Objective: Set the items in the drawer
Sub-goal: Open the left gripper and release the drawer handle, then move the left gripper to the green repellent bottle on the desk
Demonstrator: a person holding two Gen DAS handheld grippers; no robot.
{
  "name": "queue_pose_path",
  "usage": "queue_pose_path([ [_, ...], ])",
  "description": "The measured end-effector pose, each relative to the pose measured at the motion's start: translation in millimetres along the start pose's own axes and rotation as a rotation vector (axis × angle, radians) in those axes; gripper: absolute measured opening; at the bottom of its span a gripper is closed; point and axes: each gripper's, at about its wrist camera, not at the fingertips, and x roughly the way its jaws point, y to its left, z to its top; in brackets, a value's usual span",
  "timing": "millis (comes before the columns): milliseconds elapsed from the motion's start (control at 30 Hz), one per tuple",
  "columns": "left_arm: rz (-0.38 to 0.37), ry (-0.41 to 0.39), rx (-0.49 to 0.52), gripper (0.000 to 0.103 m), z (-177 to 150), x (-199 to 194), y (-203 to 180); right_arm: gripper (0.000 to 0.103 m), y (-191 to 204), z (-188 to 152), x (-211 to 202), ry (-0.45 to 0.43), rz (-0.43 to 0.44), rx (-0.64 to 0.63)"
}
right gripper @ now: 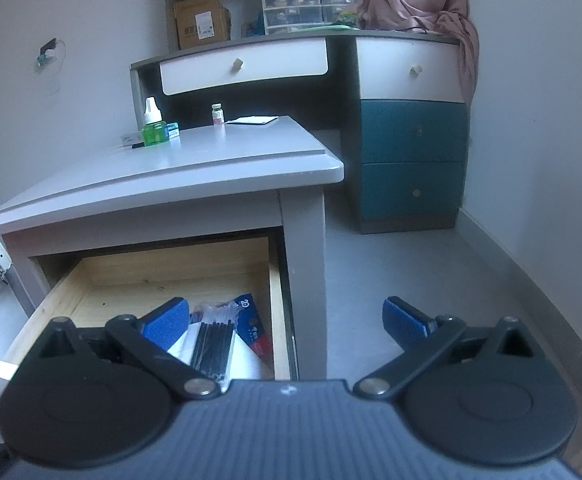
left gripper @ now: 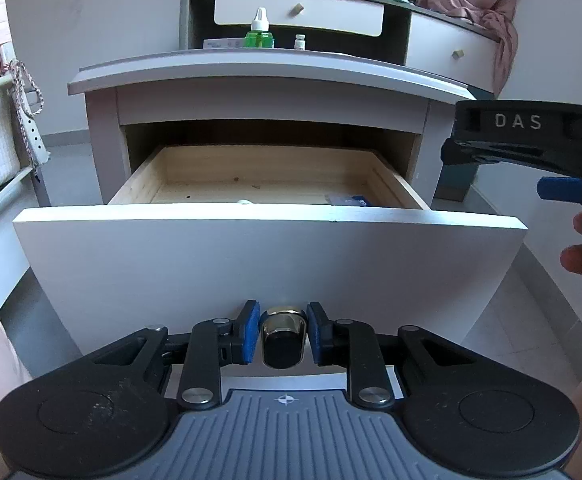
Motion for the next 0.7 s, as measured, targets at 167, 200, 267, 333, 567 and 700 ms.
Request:
queue_pose_path([
  [167,-0.017,-0.008,-0.002,0.072,2.0,-8.1,8.6,0.103,4.0,0.9,2.2,0.010,0.001,-0.010],
  [200,-0.005,-0.022,0.002,0.093,2.6,-11.7,10.9,0.103,4.7,1.1,2.8,0.011,0.000,-0.011],
  [267,0.006,-0.044,0.009,0.100,4.9,-19.3,16.1,0.103,5.6,1.3,4.0,0.012,-0.001,-0.011],
  [333,-0.023,-0.041,0.028,0.100,9.9,-26.6,21.6,0.103,7.0,1.1,5.6,0.013,-0.003,-0.009],
  [567,-0.023,-0.059,0.051,0.103,38.4,-43.7,40.3,0.103,10.7,-1.5,12.6,0.018,0.003,-0.003],
  [700,-0.069,-0.064,-0.056,0.103,67.0,-39.3,64.1,0.103,11.0,-3.7,14.3,0.014,0.008,-0.001],
])
